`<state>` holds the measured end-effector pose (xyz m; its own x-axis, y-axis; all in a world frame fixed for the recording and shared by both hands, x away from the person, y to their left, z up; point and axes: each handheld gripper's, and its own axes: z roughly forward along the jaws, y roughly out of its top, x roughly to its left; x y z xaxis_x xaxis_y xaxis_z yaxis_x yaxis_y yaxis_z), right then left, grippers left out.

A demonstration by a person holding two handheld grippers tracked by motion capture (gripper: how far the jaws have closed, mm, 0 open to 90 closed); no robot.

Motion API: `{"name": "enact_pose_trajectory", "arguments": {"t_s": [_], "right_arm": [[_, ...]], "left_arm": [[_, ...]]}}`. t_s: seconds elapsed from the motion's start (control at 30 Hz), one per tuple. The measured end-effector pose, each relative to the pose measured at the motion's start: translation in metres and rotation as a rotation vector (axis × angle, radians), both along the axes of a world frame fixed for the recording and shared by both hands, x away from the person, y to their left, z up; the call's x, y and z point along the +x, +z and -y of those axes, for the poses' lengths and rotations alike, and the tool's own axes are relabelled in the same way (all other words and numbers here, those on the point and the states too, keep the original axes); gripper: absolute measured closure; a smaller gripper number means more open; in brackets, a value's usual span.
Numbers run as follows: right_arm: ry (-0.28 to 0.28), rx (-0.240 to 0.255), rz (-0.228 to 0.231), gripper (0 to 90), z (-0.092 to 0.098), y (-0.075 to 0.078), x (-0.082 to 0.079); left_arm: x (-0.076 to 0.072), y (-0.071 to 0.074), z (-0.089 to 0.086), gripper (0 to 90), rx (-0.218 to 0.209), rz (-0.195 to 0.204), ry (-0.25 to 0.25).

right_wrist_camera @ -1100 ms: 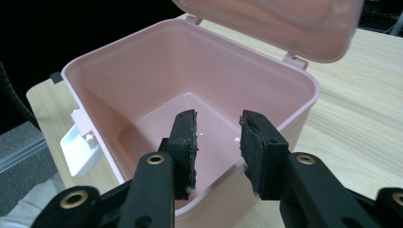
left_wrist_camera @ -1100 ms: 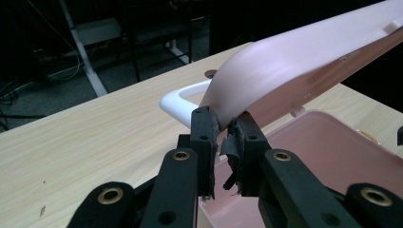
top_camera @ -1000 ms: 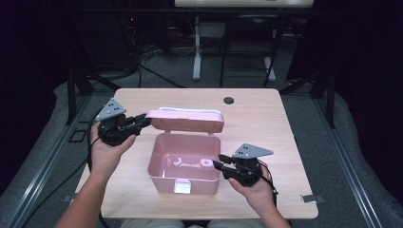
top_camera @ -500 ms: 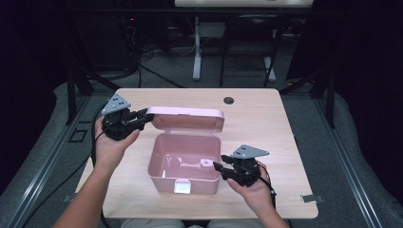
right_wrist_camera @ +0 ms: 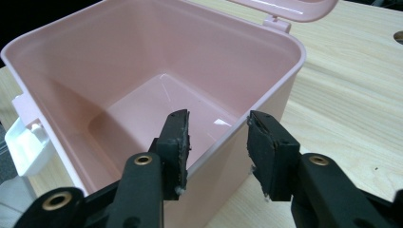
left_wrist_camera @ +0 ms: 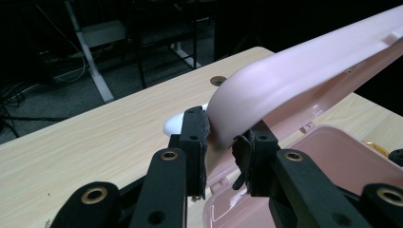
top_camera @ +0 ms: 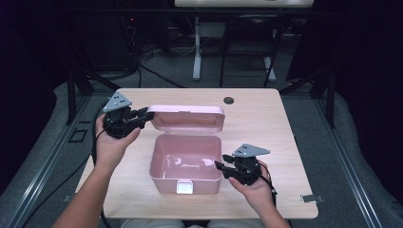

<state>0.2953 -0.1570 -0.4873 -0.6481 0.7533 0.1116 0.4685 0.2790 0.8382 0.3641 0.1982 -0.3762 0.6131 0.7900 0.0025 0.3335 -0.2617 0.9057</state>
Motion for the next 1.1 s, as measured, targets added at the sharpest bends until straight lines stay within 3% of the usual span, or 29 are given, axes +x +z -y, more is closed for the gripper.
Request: {"name": "enact_pose_trajectory", "arguments": {"t_s": [0.3, 0.77, 1.1], "right_arm": [[0.002, 0.008, -0.002, 58.9, 0.001, -0.001, 0.000], [0.002, 0.028, -0.016, 56.1, 0.001, -0.003, 0.000], [0.001, 0.030, -0.015, 54.6, 0.000, -0.005, 0.000]], "left_arm": [[0.010, -0.002, 0.001, 75.7, -0.019, -0.005, 0.013], [0.029, -0.003, 0.005, 81.3, -0.003, -0.005, 0.050], [0.042, -0.004, 0.006, 82.4, -0.020, -0.022, 0.068]]}}
